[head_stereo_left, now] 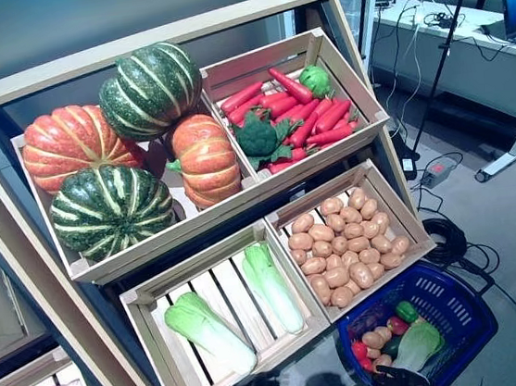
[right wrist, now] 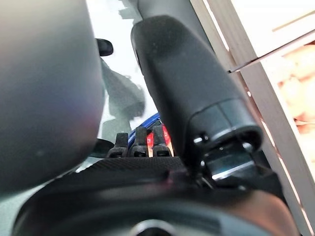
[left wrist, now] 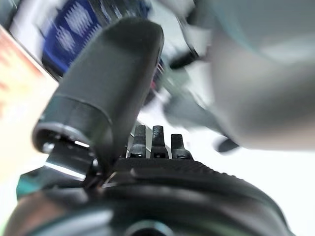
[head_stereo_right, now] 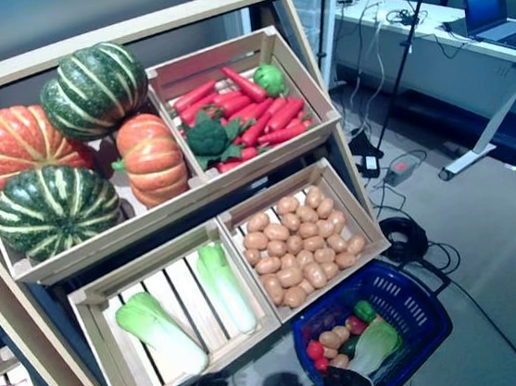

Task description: Put vegetables into the basket

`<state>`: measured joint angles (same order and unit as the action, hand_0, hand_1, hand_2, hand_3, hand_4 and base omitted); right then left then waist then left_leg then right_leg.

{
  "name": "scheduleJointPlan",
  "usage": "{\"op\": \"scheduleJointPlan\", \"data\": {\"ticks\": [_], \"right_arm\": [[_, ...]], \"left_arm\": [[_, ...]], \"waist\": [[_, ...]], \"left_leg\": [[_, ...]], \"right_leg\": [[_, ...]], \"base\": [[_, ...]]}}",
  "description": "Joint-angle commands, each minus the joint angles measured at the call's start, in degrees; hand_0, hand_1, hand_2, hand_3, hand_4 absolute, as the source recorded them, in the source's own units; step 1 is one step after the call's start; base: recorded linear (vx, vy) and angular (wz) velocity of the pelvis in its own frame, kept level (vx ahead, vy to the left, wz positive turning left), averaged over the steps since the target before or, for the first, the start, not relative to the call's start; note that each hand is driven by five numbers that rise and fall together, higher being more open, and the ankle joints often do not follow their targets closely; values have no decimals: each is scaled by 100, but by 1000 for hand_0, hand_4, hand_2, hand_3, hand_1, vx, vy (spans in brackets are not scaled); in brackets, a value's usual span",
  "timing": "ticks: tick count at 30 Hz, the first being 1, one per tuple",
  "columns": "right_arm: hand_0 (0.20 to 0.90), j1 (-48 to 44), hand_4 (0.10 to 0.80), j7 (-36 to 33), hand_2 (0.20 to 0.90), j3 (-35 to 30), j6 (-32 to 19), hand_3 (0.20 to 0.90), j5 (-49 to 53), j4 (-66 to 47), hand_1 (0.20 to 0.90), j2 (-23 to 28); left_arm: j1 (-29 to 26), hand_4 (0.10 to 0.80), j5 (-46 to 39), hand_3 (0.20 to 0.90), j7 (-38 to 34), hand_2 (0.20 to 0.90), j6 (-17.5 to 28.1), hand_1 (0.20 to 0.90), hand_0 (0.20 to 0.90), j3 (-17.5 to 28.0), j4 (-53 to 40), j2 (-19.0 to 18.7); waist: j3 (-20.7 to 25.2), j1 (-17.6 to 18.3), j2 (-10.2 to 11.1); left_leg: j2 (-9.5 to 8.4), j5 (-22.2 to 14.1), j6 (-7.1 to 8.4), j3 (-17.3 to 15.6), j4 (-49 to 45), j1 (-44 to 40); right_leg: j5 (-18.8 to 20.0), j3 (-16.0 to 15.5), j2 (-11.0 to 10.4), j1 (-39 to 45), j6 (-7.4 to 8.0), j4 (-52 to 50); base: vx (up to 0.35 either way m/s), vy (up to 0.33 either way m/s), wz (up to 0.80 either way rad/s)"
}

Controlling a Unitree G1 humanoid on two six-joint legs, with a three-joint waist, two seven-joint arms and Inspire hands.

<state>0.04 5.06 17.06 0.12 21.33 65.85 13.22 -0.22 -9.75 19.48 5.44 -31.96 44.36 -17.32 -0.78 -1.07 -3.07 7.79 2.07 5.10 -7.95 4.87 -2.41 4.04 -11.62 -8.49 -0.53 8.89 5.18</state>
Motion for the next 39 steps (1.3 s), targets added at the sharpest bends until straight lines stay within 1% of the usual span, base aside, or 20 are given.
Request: {"op": "scheduleJointPlan", "data": {"ticks": [1,5,6,7,9,12,14,15,17,18,19,21,24,26,27,28,30,34,37,39], "right_arm": [[900,-452,800,47,900,158,-105,900,435,-260,900,169],[900,-692,800,141,900,103,-250,900,644,-440,900,430],[900,-708,800,149,900,100,-258,900,655,-440,900,445],[900,-763,800,178,900,90,-292,900,689,-444,900,508],[900,-837,800,254,900,39,-425,900,753,-381,900,655],[900,-830,800,334,900,-50,-570,900,850,-315,900,744],[900,-833,800,353,900,-103,-711,900,957,-276,900,824],[900,-836,800,356,900,-112,-726,900,975,-264,900,831],[900,-843,800,390,900,-191,-841,900,1081,-196,900,880],[900,-844,800,399,900,-200,-862,900,1089,-184,900,885],[900,-848,800,415,900,-230,-943,900,1147,-161,900,907],[900,-854,800,469,900,-260,-1075,900,1228,-154,900,943],[900,-937,800,451,900,-276,-1119,900,1313,-205,900,1005],[900,-1046,800,472,900,-293,-1150,900,1369,-238,900,1054],[900,-1061,800,481,900,-293,-1163,900,1370,-239,900,1057],[900,-1135,800,493,900,-254,-1217,900,1317,-277,900,1060],[900,-1270,800,478,900,-155,-1240,900,1433,-410,900,1085],[900,-1447,800,441,900,-88,-1246,900,1499,-553,900,1091],[900,-1534,800,371,900,-49,-1250,900,1474,-697,900,1075],[900,-1638,800,369,900,-27,-1281,900,1539,-747,900,1054]], "left_arm": [[-866,800,-860,900,559,900,173,900,900,39,-1384,-368],[-1411,800,-999,900,409,900,64,900,900,90,-3091,-1047],[-1441,800,-1021,900,387,900,41,900,900,106,-3153,-1083],[-1572,800,-951,900,255,900,152,900,900,153,-3345,-1234],[-1809,800,-1092,900,29,900,115,900,900,402,-3895,-1649],[-1858,800,-806,900,-261,900,25,900,900,756,-4248,-2054],[-1825,800,-329,900,-577,900,-29,900,900,1102,-4346,-2451],[-1814,800,-275,900,-599,900,-46,900,900,1144,-4360,-2484],[-1734,800,358,900,-897,900,-229,900,900,1381,-4355,-2769],[-1714,800,437,900,-949,900,-237,900,900,1423,-4349,-2830],[-1645,800,684,900,-1093,900,-359,900,900,1606,-4341,-3041],[-1540,800,1055,900,-1076,900,-425,900,900,1845,-4297,-3234],[-1414,800,1512,900,-1220,900,-478,900,900,1992,-4327,-3429],[-1331,800,2246,900,-1560,900,-521,900,900,2132,-4357,-3683],[-1336,800,2315,900,-1617,900,-519,900,900,2144,-4358,-3714],[-1375,800,2805,900,-1823,900,-625,900,900,2165,-4363,-3865],[-1462,800,3297,900,-2095,900,-620,900,900,2167,-4339,-4035],[-1629,800,3839,900,-2546,900,-514,900,900,2095,-4279,-4105],[-1739,800,4085,900,-3032,900,-297,900,900,2073,-4243,-4061],[-1937,800,4533,900,-3456,900,-50,900,900,1946,-4042,-4053]], "waist": [[-427,33,172],[-873,36,18],[-898,35,13],[-1002,25,-16],[-1220,-34,-87],[-1367,-126,-137],[-1516,-242,-181],[-1531,-250,-186],[-1632,-345,-224],[-1645,-356,-228],[-1700,-408,-251],[-1801,-475,-272],[-1949,-524,-299],[-2131,-579,-322],[-2157,-584,-323],[-2269,-608,-333],[-2415,-636,-328],[-2583,-645,-314],[-2695,-649,-287],[-2776,-626,-250]], "left_leg": [[-146,95,-182,389,13,409],[-202,230,-222,438,13,790],[-208,239,-224,443,13,814],[-233,262,-229,465,-3,903],[-313,311,-244,513,-21,1119],[-385,346,-257,567,-13,1256],[-456,371,-246,647,-46,1401],[-462,374,-245,657,-50,1414],[-495,400,-227,722,-92,1513],[-502,404,-225,734,-99,1528],[-524,413,-219,772,-138,1600],[-538,421,-210,826,-227,1721],[-536,439,-177,864,-369,1919],[-515,479,-151,898,-462,2078],[-514,480,-148,902,-481,2105],[-505,493,-147,908,-539,2205],[-519,503,-142,921,-634,2357],[-543,494,-156,949,-826,2586],[-563,483,-163,964,-999,2783],[-566,471,-156,988,-1143,2919]], "right_leg": [[34,64,-74,-44,-175,-90],[-41,128,-58,-551,-244,-434],[-41,128,-60,-579,-246,-448],[-30,124,-67,-663,-255,-478],[1,98,-100,-809,-269,-502],[28,25,-126,-845,-280,-463],[38,-79,-161,-874,-293,-437],[36,-92,-165,-876,-294,-437],[33,-176,-190,-891,-302,-442],[32,-190,-194,-891,-303,-441],[28,-234,-210,-907,-307,-440],[8,-279,-213,-949,-322,-476],[12,-317,-207,-1056,-347,-531],[18,-355,-205,-1153,-364,-592],[15,-365,-204,-1166,-367,-602],[7,-406,-196,-1228,-385,-650],[10,-446,-197,-1336,-404,-696],[-10,-465,-197,-1563,-430,-876],[-38,-455,-184,-1748,-453,-1029],[-66,-433,-161,-1877,-469,-1152]], "base": [[-128,96,-6],[-194,97,-3],[-182,63,8],[-167,52,9],[-191,51,0],[-109,-6,2],[-108,-31,13],[-87,-34,20],[-59,-38,21],[-51,-36,10],[-46,-34,13],[-51,-37,27],[-75,-31,12],[-50,-39,14],[-38,-66,6],[-37,-59,4],[-54,-63,12],[-44,-43,7],[-30,-46,7],[-8,-37,3]]}}
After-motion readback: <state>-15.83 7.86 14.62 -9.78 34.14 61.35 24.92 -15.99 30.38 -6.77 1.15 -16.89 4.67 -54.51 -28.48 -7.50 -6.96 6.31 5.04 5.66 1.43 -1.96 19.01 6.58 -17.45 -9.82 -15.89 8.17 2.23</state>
